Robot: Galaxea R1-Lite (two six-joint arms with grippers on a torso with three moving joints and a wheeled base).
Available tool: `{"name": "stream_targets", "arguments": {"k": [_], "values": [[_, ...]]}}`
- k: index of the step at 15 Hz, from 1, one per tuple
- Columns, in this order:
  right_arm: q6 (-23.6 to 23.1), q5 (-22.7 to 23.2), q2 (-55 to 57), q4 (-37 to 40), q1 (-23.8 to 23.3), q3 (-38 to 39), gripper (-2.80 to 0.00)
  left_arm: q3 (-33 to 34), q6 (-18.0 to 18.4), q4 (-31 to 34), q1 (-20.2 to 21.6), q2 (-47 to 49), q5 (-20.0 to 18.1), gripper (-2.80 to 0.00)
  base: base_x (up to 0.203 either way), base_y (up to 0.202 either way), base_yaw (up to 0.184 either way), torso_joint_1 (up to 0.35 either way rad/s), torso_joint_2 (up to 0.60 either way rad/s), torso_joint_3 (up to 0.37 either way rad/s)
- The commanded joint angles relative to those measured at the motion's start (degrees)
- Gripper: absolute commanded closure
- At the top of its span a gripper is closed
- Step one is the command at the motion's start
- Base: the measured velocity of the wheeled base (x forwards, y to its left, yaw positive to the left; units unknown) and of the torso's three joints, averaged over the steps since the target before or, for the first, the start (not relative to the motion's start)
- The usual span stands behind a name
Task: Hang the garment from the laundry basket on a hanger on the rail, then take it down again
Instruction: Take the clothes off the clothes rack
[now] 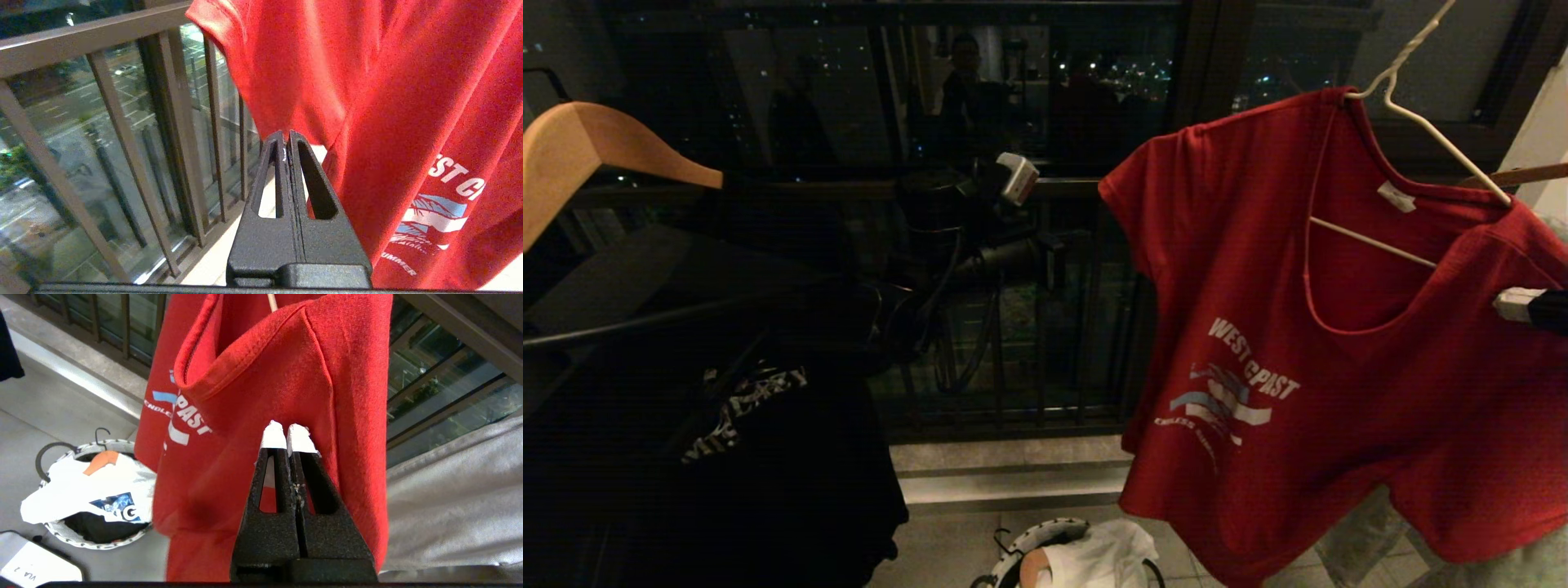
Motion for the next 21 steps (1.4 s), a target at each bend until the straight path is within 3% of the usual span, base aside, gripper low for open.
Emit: {"name": "stream_targets", "arguments": {"k": [1, 4, 8, 21], "values": [[-0.2, 0.0, 0.5, 0.0, -0.1, -0.1, 0.00, -0.1, 0.0, -0.2, 0.0, -0.1, 0.1, 0.00, 0.000, 0.000, 0.000, 0.000, 0.00, 0.000], [0.4, -0.1, 1.3, -0.3, -0.5, -0.5, 0.00, -0.3, 1.4, 0.1, -0.4, -0.1, 3.8, 0.00, 0.000, 0.000, 0.000, 0.000, 0.00, 0.000], [4.5, -1.5, 2.7, -5.7, -1.0, -0.5, 0.00, -0.5, 2.0, 1.7, -0.5, -0.3, 4.0, 0.00, 0.000, 0.000, 0.000, 0.000, 0.00, 0.000], [6.3, -4.1, 6.5, -6.8, -2.4, -2.7, 0.00, 0.3, 2.8, 5.4, -0.5, -2.6, 4.0, 0.00, 0.000, 0.000, 0.000, 0.000, 0.00, 0.000]]}}
